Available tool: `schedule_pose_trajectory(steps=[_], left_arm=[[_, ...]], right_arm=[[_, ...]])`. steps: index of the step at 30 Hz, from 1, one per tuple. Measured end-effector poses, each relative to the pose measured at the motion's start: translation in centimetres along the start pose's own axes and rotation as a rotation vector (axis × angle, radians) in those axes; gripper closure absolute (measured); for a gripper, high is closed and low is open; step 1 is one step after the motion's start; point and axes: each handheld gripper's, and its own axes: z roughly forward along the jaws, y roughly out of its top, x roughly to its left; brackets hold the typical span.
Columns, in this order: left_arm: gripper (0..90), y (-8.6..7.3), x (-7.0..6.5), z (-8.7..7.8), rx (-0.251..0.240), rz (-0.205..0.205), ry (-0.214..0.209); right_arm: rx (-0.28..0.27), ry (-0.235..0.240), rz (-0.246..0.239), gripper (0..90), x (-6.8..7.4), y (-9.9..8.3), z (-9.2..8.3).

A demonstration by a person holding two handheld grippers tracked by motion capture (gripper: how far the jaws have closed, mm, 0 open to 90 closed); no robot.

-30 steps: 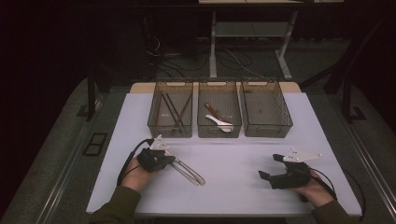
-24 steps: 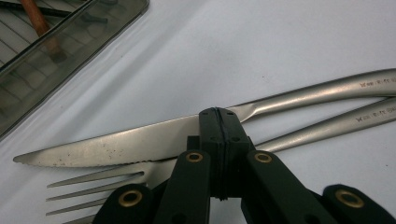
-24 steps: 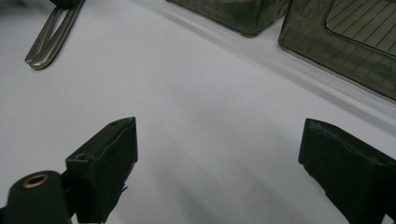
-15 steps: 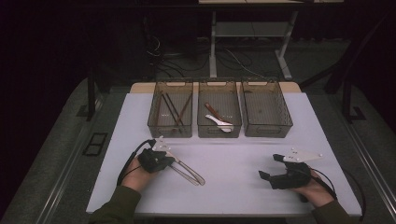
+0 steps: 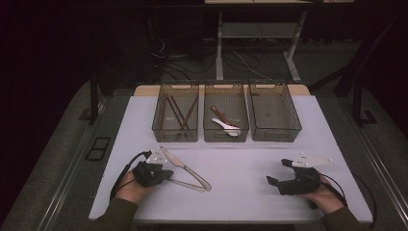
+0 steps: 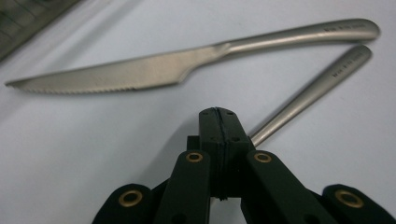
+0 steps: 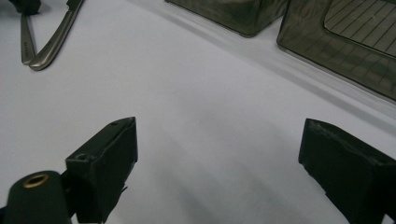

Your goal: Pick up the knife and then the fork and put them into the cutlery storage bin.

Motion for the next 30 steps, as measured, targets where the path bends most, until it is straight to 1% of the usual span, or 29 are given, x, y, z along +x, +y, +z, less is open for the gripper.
schedule_pose_trajectory(steps=[1, 2, 3, 5, 7, 14, 18, 20, 21, 23, 26, 28, 30], left_arm=[[89.1, -0.2, -0.1, -0.2, 0.005, 0.001, -0.007], [89.1, -0.4, -0.2, -0.3, 0.002, -0.011, -0.009], [89.1, -0.6, -0.2, -0.4, -0.001, 0.0, -0.014], [89.1, -0.9, -0.4, -0.7, 0.003, -0.016, -0.03], [89.1, -1.1, -0.7, -0.9, 0.006, -0.015, -0.041], [89.1, -1.3, -1.3, -1.2, 0.029, 0.018, -0.086], [89.0, -1.4, -1.1, -1.2, 0.017, 0.026, -0.098], [88.9, -1.5, -1.1, -1.2, 0.001, 0.031, -0.106], [88.8, -1.5, -1.0, -1.3, -0.009, 0.027, -0.109], [84.8, -1.6, -0.9, -1.5, -0.038, 0.049, -0.116], [78.1, -1.8, -1.0, -1.7, -0.072, 0.055, -0.133], [73.4, -2.0, -1.0, -1.7, -0.078, 0.066, -0.151], [70.6, -2.2, -1.1, -1.6, -0.083, 0.085, -0.17]], right_arm=[[0.0, 0.0, -0.001, 11.6, 0.0, 0.0, 0.0], [0.0, 0.0, -0.001, 11.5, 0.0, 0.0, 0.0], [0.0, 0.0, -0.001, 11.5, 0.0, 0.0, 0.0], [0.0, 0.0, 0.0, 11.6, 0.0, 0.0, 0.0], [0.0, 0.0, 0.0, 11.6, 0.0, 0.0, 0.0], [0.005, 0.0, 0.001, 11.5, 0.1, 0.0, 0.1], [0.006, 0.0, 0.003, 11.6, 0.1, 0.0, 0.1], [0.007, 0.001, 0.001, 11.5, 0.0, 0.0, 0.1], [0.007, 0.001, 0.0, 11.6, 0.0, 0.0, 0.1], [0.007, 0.001, 0.001, 11.6, 0.0, 0.0, 0.1], [0.005, 0.001, 0.001, 11.5, 0.0, 0.0, 0.1], [0.005, 0.0, 0.0, 11.5, 0.0, 0.0, 0.2], [0.006, 0.002, -0.003, 11.5, 0.0, 0.1, 0.2]])
